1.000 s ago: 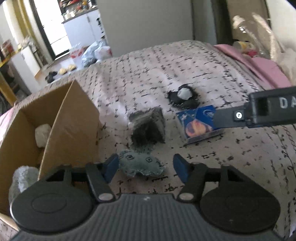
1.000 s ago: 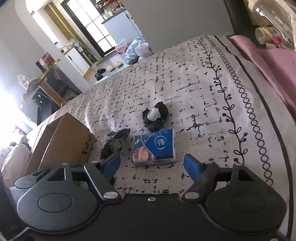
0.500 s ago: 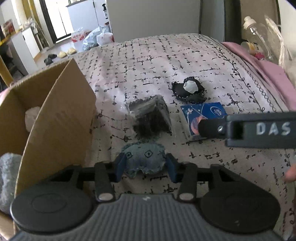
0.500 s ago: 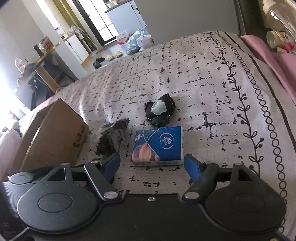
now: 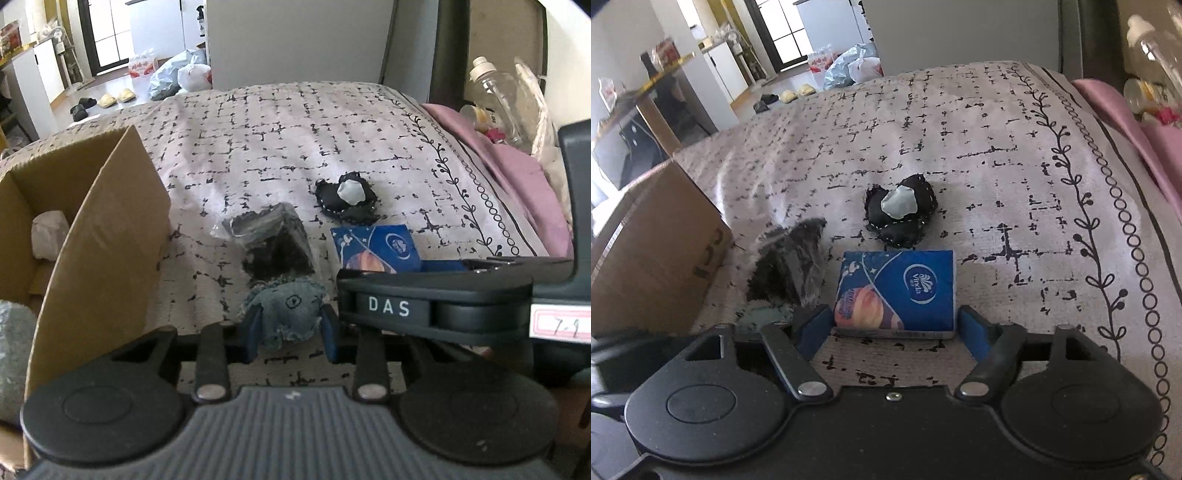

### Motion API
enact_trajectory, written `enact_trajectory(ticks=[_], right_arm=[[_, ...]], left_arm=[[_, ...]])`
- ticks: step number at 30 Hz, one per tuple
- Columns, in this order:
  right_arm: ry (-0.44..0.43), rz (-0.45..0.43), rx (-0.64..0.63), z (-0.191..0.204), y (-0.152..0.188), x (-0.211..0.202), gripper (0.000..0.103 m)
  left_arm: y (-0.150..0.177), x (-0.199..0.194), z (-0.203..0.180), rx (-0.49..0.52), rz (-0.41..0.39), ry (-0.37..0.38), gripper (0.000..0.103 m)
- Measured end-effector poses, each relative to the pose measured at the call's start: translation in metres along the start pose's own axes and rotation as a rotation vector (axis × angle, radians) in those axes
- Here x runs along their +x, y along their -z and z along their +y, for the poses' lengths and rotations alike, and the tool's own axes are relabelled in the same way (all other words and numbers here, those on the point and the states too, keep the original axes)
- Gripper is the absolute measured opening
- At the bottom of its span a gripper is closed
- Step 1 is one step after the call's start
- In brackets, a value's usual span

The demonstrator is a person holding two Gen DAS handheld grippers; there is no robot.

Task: Organize soft objects
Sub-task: 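Carry the grey-blue cloth and blue tissue pack over the box with both grippers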

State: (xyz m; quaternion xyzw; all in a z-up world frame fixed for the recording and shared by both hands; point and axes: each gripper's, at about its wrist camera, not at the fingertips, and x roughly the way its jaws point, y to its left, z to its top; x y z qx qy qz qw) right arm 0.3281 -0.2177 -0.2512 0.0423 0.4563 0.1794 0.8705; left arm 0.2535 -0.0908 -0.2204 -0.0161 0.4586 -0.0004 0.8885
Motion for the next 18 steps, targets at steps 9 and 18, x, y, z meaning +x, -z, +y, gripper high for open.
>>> enact_trajectory(ticks=[9, 18], right_arm=[[0.019, 0.003, 0.077, -0.011, 0.006, -0.032, 0.067], [0.045, -0.038, 0.125, -0.014, 0.012, -0.075, 0.067]], left_arm=[[-0.002, -0.016, 0.002, 0.004, -0.009, 0.032, 0.032], [-0.002, -0.044, 0.000, 0.022, -0.025, 0.084, 0.032]])
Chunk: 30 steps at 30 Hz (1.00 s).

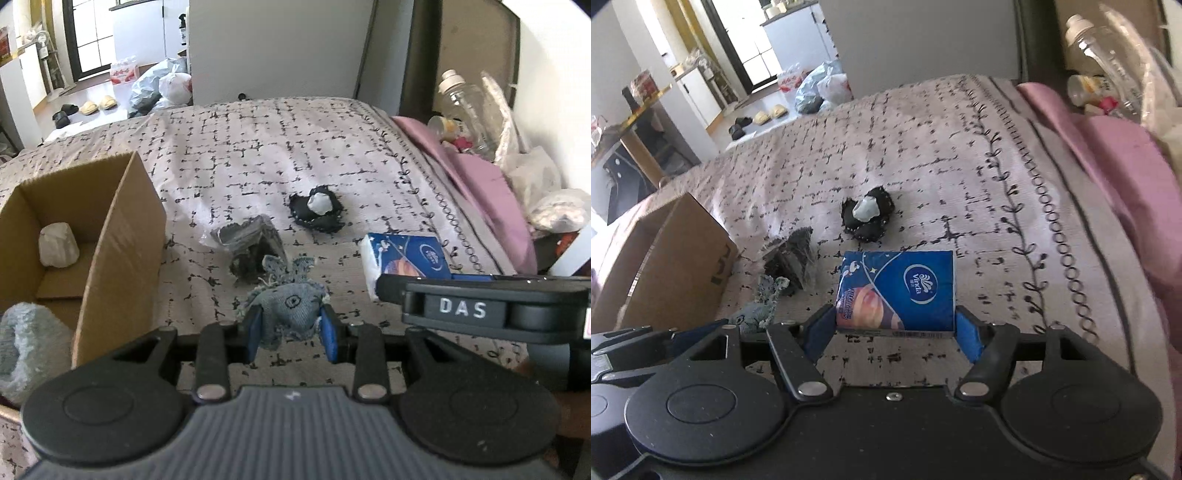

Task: Organize soft objects
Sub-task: 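Carry the grey-blue cloth and blue tissue pack over the box with both grippers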

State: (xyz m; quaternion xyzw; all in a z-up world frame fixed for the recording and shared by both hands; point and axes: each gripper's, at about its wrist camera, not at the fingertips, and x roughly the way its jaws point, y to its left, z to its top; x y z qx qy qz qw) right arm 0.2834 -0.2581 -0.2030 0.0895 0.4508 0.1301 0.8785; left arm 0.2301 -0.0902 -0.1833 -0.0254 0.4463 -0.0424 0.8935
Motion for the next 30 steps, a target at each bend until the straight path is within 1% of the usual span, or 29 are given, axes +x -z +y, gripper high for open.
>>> enact_trajectory(ticks=[4, 11, 22, 30], right_arm=[[0.002, -0.030, 0.023, 0.000, -0.002, -0.018, 0.067], [0.008, -0.075, 0.027, 0.006, -0.005, -0.046, 0.067], [-0.001, -0.120, 0.002, 0.036, -0.004, -0.076, 0.067], [-0.021, -0.150, -0.010, 0.060, -0.001, -0.086, 0.067]], left_arm=[[-0.005, -0.016, 0.003, -0.003, -0.031, 0.016, 0.032], [-0.017, -0.040, 0.010, 0.010, -0.084, 0.037, 0.032], [-0.018, -0.077, 0.030, -0.001, -0.145, 0.043, 0.032], [-0.015, -0.098, 0.053, -0.022, -0.178, 0.034, 0.032]])
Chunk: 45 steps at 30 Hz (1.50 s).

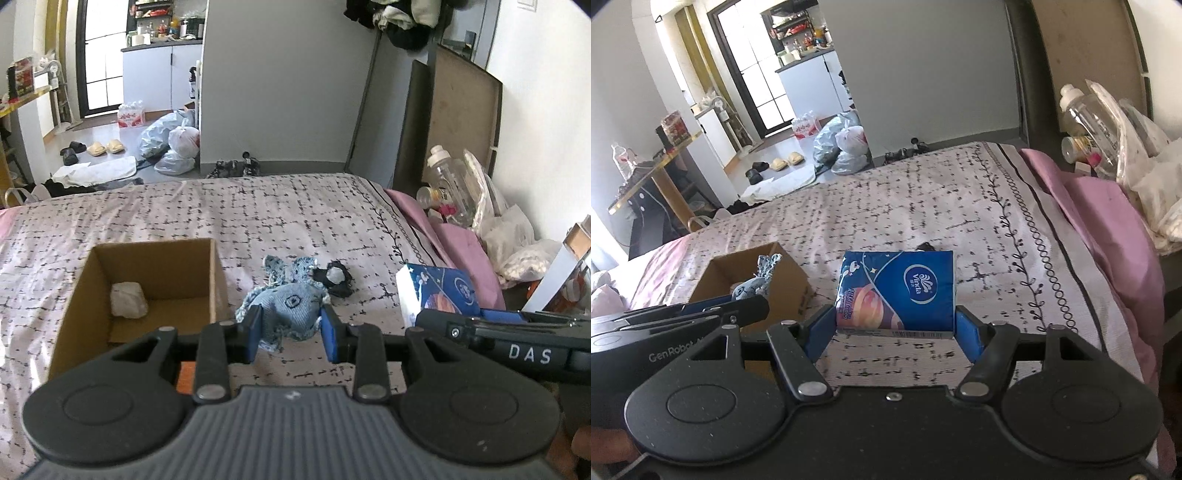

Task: Organize soft objects
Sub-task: 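Carry the grey-blue cloth and blue tissue pack over the box with both grippers, then release the grey-blue cloth and tissue pack into the box from both grippers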

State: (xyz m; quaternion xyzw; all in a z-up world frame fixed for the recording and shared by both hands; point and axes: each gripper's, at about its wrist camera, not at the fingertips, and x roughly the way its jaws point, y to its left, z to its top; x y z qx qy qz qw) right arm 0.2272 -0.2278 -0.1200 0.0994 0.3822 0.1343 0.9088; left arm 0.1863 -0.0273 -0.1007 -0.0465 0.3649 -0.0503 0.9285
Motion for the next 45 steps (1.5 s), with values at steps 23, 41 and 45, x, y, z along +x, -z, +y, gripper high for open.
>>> enact_trajectory(ticks=[23, 41, 45], right_arm=[[-0.069, -0.017, -0.064, 0.096, -0.002, 0.009, 0.067], [-0.111, 0.010, -0.090, 0.144, 0.002, 0.038, 0.067], [-0.115, 0.019, -0.091, 0.147, 0.001, 0.044, 0.067]], left_arm=[[-0.011, -0.014, 0.120, -0.142, -0.026, -0.106, 0.033], [-0.010, 0.018, 0.170, -0.190, 0.041, -0.026, 0.034], [-0.007, 0.029, 0.175, -0.187, 0.069, -0.001, 0.035]])
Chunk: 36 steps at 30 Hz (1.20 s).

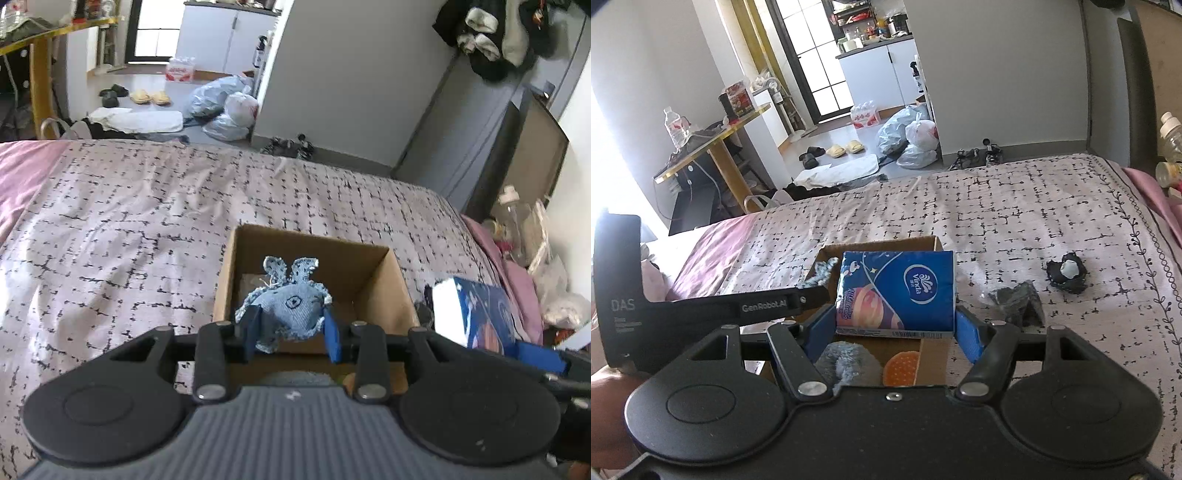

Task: Organize soft objects
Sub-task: 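Release the grey-blue cloth and tissue pack into the box from both grippers, then move both tools back toward the dark sock bundle and sock ball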

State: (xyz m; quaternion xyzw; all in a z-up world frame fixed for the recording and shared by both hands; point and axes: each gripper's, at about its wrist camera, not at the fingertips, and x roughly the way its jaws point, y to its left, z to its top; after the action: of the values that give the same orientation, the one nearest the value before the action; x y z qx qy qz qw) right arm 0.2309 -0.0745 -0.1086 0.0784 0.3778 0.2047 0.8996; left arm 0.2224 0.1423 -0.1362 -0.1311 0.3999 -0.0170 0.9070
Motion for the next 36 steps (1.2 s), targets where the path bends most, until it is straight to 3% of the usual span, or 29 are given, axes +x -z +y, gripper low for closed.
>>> enact_trajectory(ticks=[4, 10, 22, 24, 26, 29, 36], right_arm=[[0.000, 0.008, 0.001, 0.001, -0.002, 0.006, 0.067], [0.007, 0.028, 0.006, 0.003, -0.003, 0.020, 0.067], [0.016, 0.050, 0.017, 0.009, -0.005, 0.040, 0.068], [0.010, 0.046, 0.017, 0.009, -0.005, 0.043, 0.071], [0.030, 0.074, 0.014, 0.009, -0.003, 0.047, 0.085], [0.028, 0.066, 0.034, 0.005, 0.000, 0.038, 0.086], [0.005, 0.050, 0.057, -0.008, 0.005, 0.012, 0.086]], left_arm=[[0.002, 0.007, 0.004, -0.013, 0.019, -0.016, 0.037], [0.000, 0.010, 0.009, -0.050, 0.049, -0.010, 0.053], [-0.014, -0.008, 0.004, -0.077, -0.016, -0.007, 0.065], [-0.014, -0.010, 0.004, -0.071, -0.024, -0.010, 0.065], [-0.014, -0.011, 0.003, -0.071, -0.029, -0.014, 0.068], [-0.013, -0.012, 0.003, -0.056, -0.030, -0.032, 0.074], [-0.010, -0.010, 0.001, -0.017, 0.002, -0.087, 0.075]])
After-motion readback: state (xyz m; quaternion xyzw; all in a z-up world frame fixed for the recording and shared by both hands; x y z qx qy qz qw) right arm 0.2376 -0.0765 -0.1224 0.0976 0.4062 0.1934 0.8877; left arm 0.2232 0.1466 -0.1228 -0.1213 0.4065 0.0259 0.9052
